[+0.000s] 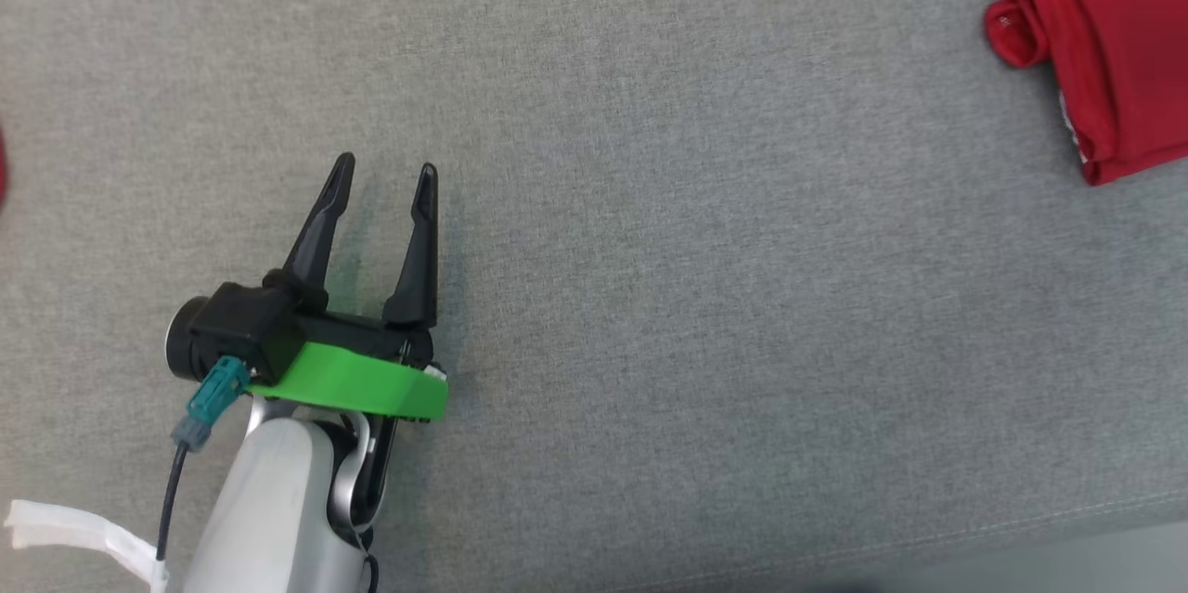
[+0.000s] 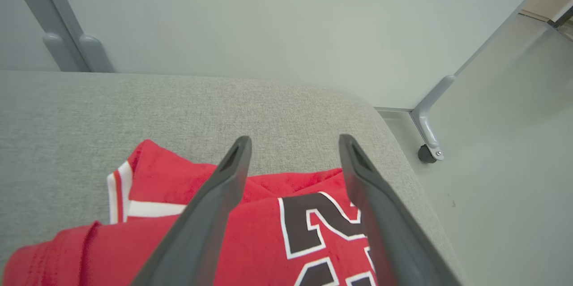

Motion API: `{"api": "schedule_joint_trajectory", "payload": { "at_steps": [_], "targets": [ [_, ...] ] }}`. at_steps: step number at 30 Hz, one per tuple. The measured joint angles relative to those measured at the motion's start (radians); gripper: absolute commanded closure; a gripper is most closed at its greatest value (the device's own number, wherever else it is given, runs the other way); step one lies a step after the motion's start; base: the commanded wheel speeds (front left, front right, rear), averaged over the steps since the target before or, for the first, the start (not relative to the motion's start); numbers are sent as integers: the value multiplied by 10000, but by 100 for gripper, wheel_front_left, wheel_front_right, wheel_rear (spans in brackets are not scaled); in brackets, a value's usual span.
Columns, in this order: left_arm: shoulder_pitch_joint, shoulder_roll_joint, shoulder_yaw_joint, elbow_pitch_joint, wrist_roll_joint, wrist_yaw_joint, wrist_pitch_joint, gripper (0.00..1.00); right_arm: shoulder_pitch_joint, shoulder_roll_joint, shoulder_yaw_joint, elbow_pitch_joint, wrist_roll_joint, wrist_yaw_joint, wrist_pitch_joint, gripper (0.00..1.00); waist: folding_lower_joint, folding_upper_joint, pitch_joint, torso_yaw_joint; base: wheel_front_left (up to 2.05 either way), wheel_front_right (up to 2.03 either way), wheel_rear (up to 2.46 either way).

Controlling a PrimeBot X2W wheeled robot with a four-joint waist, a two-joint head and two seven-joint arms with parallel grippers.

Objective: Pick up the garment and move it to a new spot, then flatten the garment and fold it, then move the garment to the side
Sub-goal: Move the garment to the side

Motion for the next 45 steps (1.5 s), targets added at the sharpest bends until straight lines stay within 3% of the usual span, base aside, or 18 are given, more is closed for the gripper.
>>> {"api": "schedule_joint_trajectory", "payload": {
  "at_steps": [6, 14, 21, 27, 37, 45],
  "targets": [
    [589, -38, 244, 117, -111, 0, 0, 0, 649, 192, -874, -1925, -748, 0, -40, 0, 0, 0, -1237, -33, 0, 0, 0],
    [1540, -36, 938, 284, -148, 0, 0, 0, 3608, 736, -3227, -4591, -2339, 0, -40, 0, -1, 0, -2958, -55, 0, 0, 0],
    [2280, -25, 1501, 309, -174, 0, 0, 0, 6837, 1670, -5630, -6567, -4174, 0, -48, 0, -1, 0, -4324, -70, 0, 0, 0],
    [2661, -36, 1816, 270, -138, 0, 0, 0, 9489, 2978, -7365, -7979, -5478, -2, -48, 0, -1, 0, -5105, -25, 0, 0, 0],
    [3173, -44, 2127, 207, 38, 0, 0, 0, 11552, 4236, -8604, -9580, -6805, -2, -48, 0, -1, 0, -5291, 156, 0, 0, 0],
    [3226, -198, 2255, 288, 221, 0, 0, 0, 11637, 4410, -8571, -9810, -7083, 0, -48, 0, -1, 0, -5283, 210, 0, 0, 0]
  ]
}}
